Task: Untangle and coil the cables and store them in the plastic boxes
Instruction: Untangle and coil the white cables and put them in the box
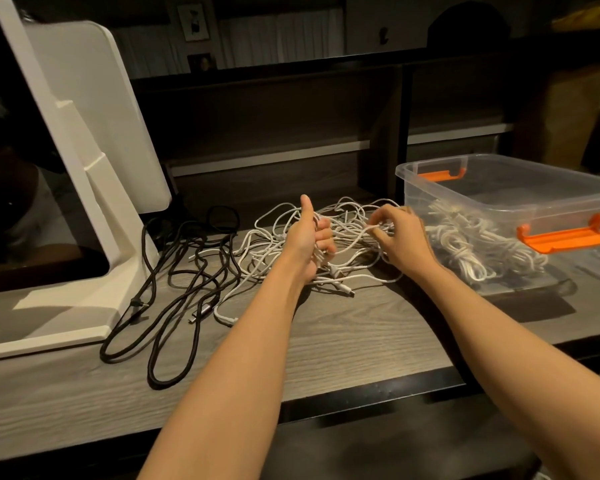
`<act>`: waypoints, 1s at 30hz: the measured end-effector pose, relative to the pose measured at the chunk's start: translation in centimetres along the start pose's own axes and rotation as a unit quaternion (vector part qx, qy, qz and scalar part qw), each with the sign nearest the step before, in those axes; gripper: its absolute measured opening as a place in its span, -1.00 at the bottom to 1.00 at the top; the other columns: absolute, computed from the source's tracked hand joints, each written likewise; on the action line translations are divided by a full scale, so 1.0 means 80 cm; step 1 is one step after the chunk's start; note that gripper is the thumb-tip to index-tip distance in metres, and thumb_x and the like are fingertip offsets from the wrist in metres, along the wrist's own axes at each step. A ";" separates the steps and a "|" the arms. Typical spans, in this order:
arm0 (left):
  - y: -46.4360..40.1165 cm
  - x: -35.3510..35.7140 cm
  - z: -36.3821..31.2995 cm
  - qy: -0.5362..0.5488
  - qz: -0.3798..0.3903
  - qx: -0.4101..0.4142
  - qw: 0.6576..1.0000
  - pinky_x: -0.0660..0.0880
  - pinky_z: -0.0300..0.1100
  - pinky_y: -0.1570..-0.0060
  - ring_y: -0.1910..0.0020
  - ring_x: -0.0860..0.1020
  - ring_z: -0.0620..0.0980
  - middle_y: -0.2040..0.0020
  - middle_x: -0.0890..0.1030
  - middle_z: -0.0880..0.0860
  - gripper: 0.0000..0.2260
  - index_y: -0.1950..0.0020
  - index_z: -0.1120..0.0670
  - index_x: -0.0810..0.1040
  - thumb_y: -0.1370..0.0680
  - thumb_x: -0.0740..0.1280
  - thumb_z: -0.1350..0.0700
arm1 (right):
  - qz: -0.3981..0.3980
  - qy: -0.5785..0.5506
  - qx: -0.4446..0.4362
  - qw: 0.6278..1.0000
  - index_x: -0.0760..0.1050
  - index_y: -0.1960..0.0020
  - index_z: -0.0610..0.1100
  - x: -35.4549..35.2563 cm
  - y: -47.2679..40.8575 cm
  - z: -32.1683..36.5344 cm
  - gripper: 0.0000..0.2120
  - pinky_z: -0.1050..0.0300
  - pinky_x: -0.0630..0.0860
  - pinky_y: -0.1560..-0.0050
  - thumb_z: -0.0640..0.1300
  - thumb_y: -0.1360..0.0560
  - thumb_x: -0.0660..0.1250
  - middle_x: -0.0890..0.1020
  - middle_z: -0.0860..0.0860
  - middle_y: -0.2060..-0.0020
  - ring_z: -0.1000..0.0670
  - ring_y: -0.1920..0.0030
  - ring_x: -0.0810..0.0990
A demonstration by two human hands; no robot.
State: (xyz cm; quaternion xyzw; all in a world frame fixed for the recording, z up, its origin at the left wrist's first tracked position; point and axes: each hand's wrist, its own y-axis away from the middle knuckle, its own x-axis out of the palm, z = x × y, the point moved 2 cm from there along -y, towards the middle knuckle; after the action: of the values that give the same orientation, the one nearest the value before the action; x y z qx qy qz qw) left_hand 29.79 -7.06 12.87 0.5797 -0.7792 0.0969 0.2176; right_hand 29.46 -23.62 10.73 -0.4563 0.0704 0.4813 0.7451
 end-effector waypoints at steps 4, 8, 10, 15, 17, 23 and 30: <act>-0.006 0.003 0.002 -0.199 -0.028 0.037 0.979 0.19 -0.32 0.56 0.51 0.25 -0.11 0.47 0.37 -0.01 -0.40 0.34 0.07 0.29 -0.57 -0.18 -0.37 | -0.024 -0.101 -0.066 0.992 0.45 0.34 -0.10 -0.008 0.008 0.031 -0.74 0.24 0.36 0.17 -0.10 -0.43 0.47 0.53 -0.01 0.33 0.12 0.23 0.45; -0.007 0.013 0.009 -0.391 -0.006 0.058 0.919 0.39 -0.29 0.45 0.47 0.42 -0.07 0.44 0.45 0.03 -0.35 0.23 0.13 0.40 -0.59 -0.25 -0.31 | 0.043 -0.189 -0.029 0.981 0.34 0.40 -0.13 -0.001 0.010 0.043 -0.68 0.33 0.31 0.36 -0.30 -0.44 0.38 0.38 0.02 0.48 0.18 0.44 0.32; -0.004 0.016 0.012 -0.423 0.027 0.052 0.904 0.40 -0.26 0.43 0.52 0.39 -0.08 0.47 0.43 0.02 -0.35 0.30 0.12 0.37 -0.59 -0.24 -0.31 | 0.054 -0.228 -0.002 0.972 0.31 0.38 -0.11 -0.003 0.007 0.044 -0.68 0.37 0.31 0.35 -0.38 -0.45 0.30 0.36 0.02 0.46 0.20 0.43 0.32; -0.001 0.019 0.010 -0.394 0.136 0.000 0.909 0.14 -0.28 0.49 0.57 0.19 -0.13 0.54 0.27 -0.07 -0.35 0.41 0.08 0.31 -0.58 -0.20 -0.36 | 0.130 -0.305 0.043 0.942 0.33 0.29 -0.11 0.000 0.006 0.045 -0.90 0.33 0.30 0.34 -0.15 -0.40 0.19 0.36 0.00 0.38 0.12 0.35 0.33; 0.000 0.015 0.008 -0.388 0.168 0.006 0.906 0.10 -0.29 0.49 0.54 0.17 -0.15 0.49 0.27 -0.09 -0.47 0.26 0.07 0.40 -0.61 -0.03 -0.31 | 0.141 -0.317 0.069 0.935 0.34 0.23 -0.10 0.002 0.003 0.039 -0.90 0.27 0.30 0.33 -0.09 -0.42 0.14 0.35 0.01 0.35 0.11 0.34 0.33; -0.008 0.003 0.008 -0.366 0.027 0.085 0.926 0.28 -0.24 0.37 0.53 0.23 -0.12 0.51 0.26 -0.08 -0.51 0.36 0.04 0.33 -0.62 0.06 -0.25 | 0.121 -0.118 0.022 0.985 0.46 0.05 -0.11 -0.001 0.003 0.016 -0.85 0.21 0.41 0.23 -0.22 -0.62 0.13 0.51 0.03 0.28 0.07 0.27 0.47; -0.015 -0.006 0.008 -0.253 -0.030 0.115 0.960 0.21 -0.27 0.46 0.55 0.19 -0.14 0.49 0.25 -0.03 -0.52 -0.13 0.19 0.57 -0.64 0.08 -0.18 | 0.113 0.049 -0.098 0.988 0.60 -0.07 -0.13 -0.004 0.008 0.021 -0.84 0.07 0.49 -0.06 -0.12 -0.56 0.29 0.66 -0.01 0.14 0.05 0.14 0.57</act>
State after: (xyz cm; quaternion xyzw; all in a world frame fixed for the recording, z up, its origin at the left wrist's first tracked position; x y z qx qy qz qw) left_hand 30.93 -7.25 11.96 0.6297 -0.7746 0.0292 -0.0517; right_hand 28.24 -22.53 11.49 -0.5391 0.1103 0.5442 0.6333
